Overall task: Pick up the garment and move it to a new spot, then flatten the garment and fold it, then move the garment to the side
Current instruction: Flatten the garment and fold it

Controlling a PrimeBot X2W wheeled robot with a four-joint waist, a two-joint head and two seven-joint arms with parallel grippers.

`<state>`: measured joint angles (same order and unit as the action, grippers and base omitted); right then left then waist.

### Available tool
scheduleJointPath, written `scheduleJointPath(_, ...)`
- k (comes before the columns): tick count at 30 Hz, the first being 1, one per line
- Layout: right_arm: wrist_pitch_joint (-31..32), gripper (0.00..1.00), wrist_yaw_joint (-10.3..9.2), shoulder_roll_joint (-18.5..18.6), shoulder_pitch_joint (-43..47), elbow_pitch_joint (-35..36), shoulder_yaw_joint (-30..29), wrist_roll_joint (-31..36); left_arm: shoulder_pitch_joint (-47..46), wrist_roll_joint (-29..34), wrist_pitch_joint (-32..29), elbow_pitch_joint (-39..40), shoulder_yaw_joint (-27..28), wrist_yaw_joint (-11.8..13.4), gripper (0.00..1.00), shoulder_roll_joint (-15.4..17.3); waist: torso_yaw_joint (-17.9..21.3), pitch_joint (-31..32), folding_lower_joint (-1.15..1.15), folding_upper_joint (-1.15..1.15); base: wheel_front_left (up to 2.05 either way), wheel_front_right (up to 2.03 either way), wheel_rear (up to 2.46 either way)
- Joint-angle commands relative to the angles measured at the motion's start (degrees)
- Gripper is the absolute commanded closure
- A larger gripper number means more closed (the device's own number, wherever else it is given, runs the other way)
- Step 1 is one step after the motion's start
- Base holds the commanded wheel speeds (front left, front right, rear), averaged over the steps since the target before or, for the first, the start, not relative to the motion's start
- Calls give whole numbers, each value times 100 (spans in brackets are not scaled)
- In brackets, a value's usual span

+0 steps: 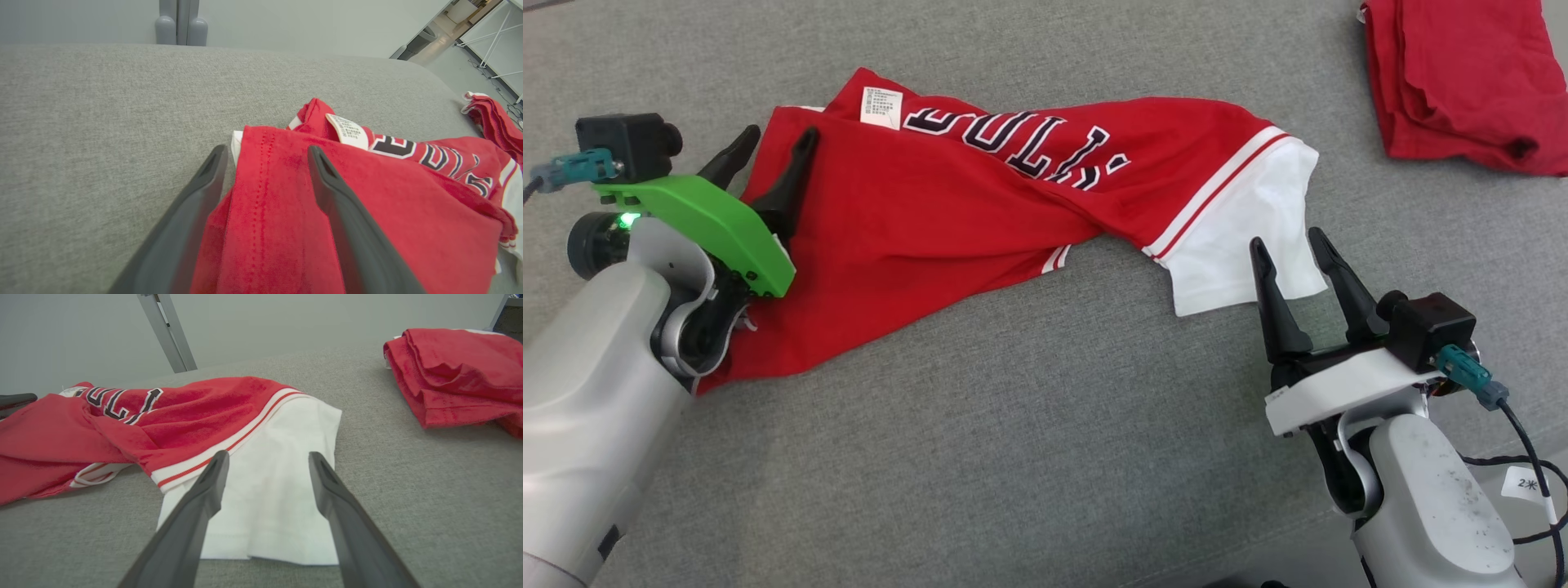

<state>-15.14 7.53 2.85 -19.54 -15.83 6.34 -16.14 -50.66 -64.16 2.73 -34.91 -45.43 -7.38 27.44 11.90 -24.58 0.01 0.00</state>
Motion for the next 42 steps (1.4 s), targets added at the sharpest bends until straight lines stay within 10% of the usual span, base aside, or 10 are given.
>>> scheduleJointPath(1, 0, 0, -9, 15, 34, 32, 17, -38, -108, -126, -11, 17, -97, -18, 0, 143, 122, -131, -1, 0, 0, 0, 0)
scheduleJointPath(9, 1, 0, -9, 16, 16, 35, 41, -10, -419, -855, -82, 95, -745, -18, 0, 505, 127, -215, -1, 0, 0, 0, 0)
scheduleJointPath(10, 1, 0, -9, 16, -4, 35, 41, 0, -433, -898, -57, 118, -802, -18, 28, 520, 123, -221, -1, 0, 0, 0, 0)
scheduleJointPath(11, 1, 0, -9, 15, -22, 28, 43, 16, -456, -909, 22, 215, -901, -18, 100, 533, 118, -221, -1, 0, 0, 0, 0)
scheduleJointPath(28, 1, 0, -9, 18, 211, -576, -189, 236, -502, -886, 1239, 655, -1806, -18, 100, 354, -383, 710, -1, 0, 0, 0, 0)
scheduleJointPath(42, 0, 0, -9, 18, 791, -1215, -604, 411, 1554, -209, 1245, 1010, -1555, -18, 89, -295, -1155, 2199, -1, 0, 0, 0, 0)
